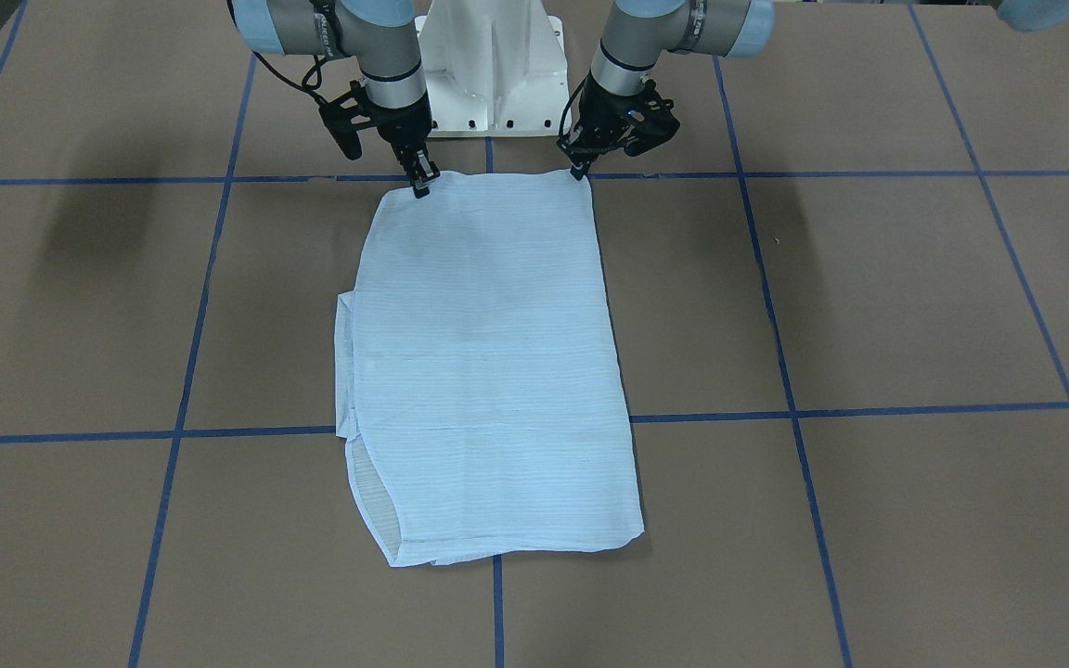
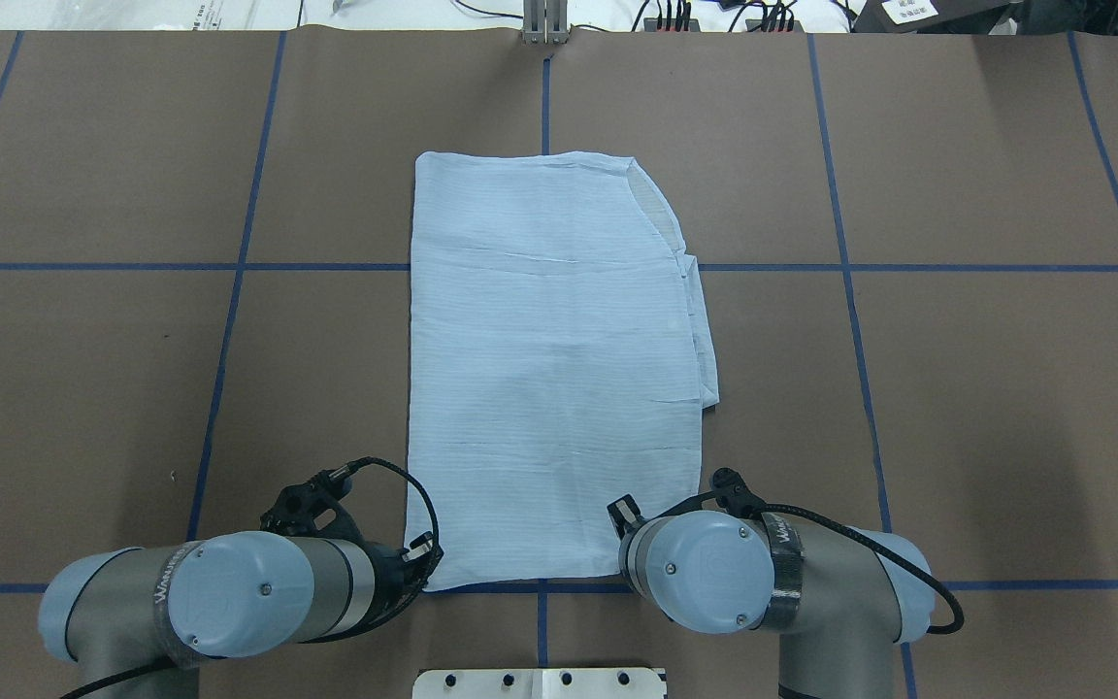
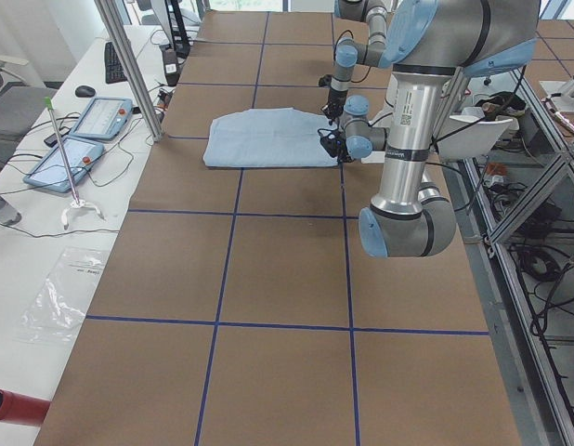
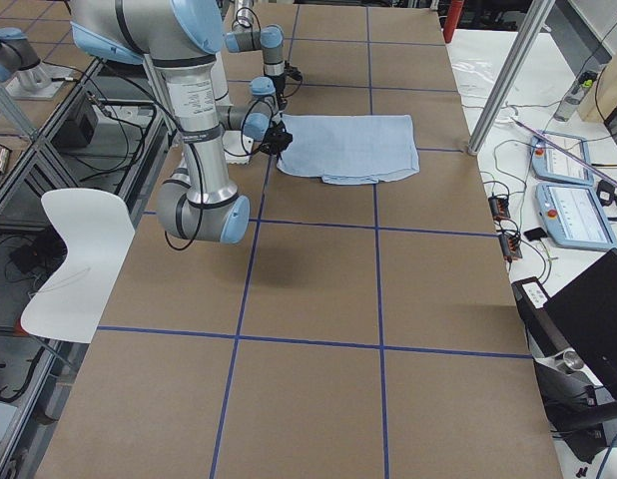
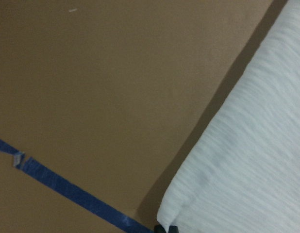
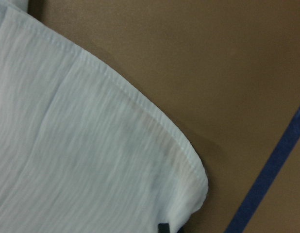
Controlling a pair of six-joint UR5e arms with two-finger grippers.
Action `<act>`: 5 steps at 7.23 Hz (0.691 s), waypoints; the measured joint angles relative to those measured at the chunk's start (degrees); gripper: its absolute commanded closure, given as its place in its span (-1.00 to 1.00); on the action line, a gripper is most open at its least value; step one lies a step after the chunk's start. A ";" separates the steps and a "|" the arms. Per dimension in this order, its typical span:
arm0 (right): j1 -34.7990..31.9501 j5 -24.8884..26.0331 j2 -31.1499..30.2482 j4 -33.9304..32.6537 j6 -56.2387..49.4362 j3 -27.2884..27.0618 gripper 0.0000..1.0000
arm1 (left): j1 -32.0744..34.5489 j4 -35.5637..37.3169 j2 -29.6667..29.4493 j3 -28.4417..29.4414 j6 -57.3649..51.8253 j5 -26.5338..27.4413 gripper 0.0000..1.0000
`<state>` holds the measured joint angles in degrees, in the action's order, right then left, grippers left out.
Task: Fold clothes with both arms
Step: 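Bring the left gripper to the near corner beside the right gripper, then grasp the near edge of the folded shirt with both grippers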
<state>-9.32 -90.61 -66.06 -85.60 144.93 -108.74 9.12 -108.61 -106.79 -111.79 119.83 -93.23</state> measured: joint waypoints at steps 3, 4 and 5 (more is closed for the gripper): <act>0.07 0.45 -0.34 -0.02 0.19 -1.16 1.00 | 0.04 0.11 1.59 -4.56 -0.15 -0.29 1.00; 0.08 1.04 -0.68 -0.60 0.63 -3.07 1.00 | 0.04 0.16 2.88 -7.95 -0.07 -0.62 1.00; 0.04 1.24 -1.22 -3.13 1.20 -7.04 1.00 | 0.12 0.21 3.93 -11.39 0.00 -1.08 1.00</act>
<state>-9.27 -89.38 -67.28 -88.74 146.13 -115.78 9.25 -108.41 -102.87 -123.18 119.83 -94.31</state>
